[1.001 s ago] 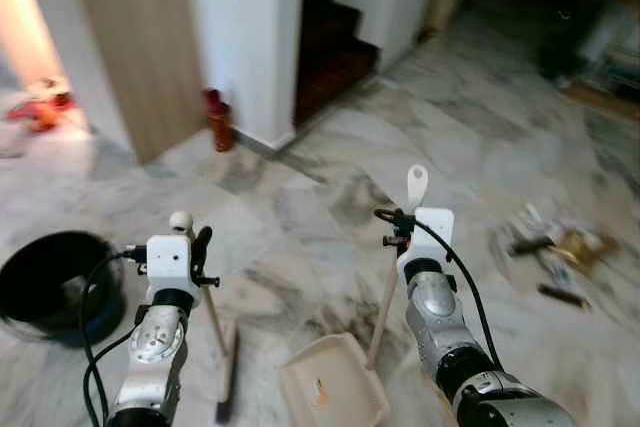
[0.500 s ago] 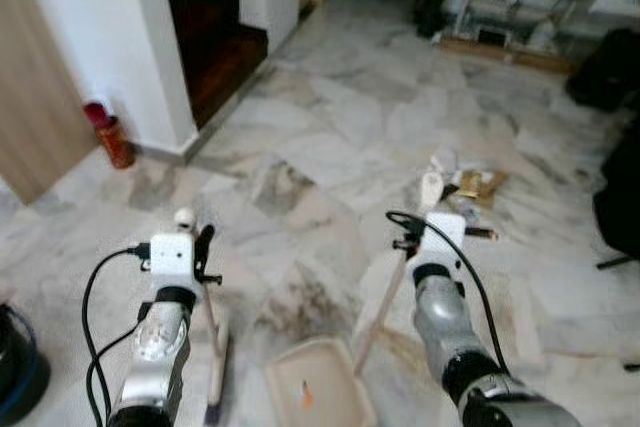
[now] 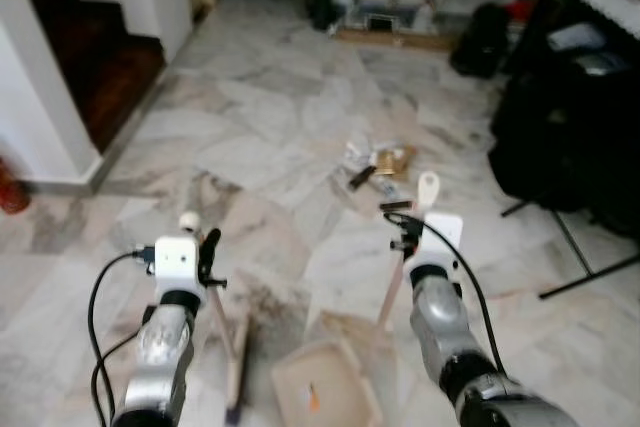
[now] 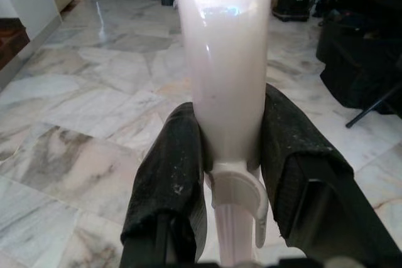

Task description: Sweep floor

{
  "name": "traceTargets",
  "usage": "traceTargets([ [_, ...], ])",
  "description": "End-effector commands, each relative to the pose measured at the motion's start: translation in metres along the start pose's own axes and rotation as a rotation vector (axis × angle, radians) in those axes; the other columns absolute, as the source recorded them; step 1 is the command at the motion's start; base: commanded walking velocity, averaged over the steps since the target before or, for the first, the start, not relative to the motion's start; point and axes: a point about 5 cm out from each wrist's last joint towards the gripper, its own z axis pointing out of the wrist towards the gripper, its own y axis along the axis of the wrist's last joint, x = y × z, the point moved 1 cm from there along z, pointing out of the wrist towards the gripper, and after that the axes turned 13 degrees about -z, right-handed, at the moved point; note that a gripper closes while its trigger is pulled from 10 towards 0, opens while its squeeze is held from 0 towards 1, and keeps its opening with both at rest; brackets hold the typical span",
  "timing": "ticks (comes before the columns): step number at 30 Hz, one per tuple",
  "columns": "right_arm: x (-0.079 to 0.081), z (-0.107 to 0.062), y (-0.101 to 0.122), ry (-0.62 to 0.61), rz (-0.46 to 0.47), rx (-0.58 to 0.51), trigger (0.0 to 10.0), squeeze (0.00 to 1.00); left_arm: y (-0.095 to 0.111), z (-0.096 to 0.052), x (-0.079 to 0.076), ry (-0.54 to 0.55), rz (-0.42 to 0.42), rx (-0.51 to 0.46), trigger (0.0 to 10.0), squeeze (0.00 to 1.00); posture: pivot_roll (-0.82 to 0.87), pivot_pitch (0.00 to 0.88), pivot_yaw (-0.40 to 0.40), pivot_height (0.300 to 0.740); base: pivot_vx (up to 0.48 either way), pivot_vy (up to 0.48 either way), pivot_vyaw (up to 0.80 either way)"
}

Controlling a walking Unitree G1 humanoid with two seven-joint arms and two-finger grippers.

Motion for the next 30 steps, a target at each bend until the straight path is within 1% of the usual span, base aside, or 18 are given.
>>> traceTargets([
  [1,-0.0055,0.0043,0.0104,-0.026,0.017,-0.045,10.0,0.0,0.0082,0.0036,-0.0019,-0.016,0.021,-0.035,10.0,0.0,0.08,0.0,-0.035,0.74,0.0,0.0,0.0],
  [6,-0.0067,0.004,0.0111,-0.03,0.016,-0.056,10.0,0.0,0.0073,0.0032,-0.0006,-0.005,0.024,-0.027,10.0,0.0,0.07,0.0,-0.036,0.74,0.0,0.0,0.0],
  [11,-0.0078,0.0039,0.0103,-0.035,0.022,-0.051,10.0,0.0,0.008,0.0035,0.0008,0.0,0.025,-0.027,10.0,0.0,0.07,0.0,-0.037,0.74,0.29,0.0,0.0],
  [13,-0.0076,0.004,0.009,-0.038,0.042,-0.038,10.0,0.0,0.0081,0.0037,0.0011,0.001,0.024,-0.027,10.0,0.0,0.07,0.003,-0.037,0.74,0.302,0.0,-0.75],
  [17,-0.008,0.0041,0.0104,-0.04,0.026,-0.05,10.0,0.0,0.0082,0.0038,0.0012,0.002,0.023,-0.027,10.0,0.0,0.07,0.003,-0.037,0.74,0.304,0.0,-0.66],
  [30,-0.0083,0.005,0.0129,-0.041,0.023,-0.061,10.0,0.0,0.0087,0.0049,0.0008,0.007,0.021,-0.029,10.0,0.0,0.07,0.009,-0.042,0.74,0.303,0.0,0.0],
])
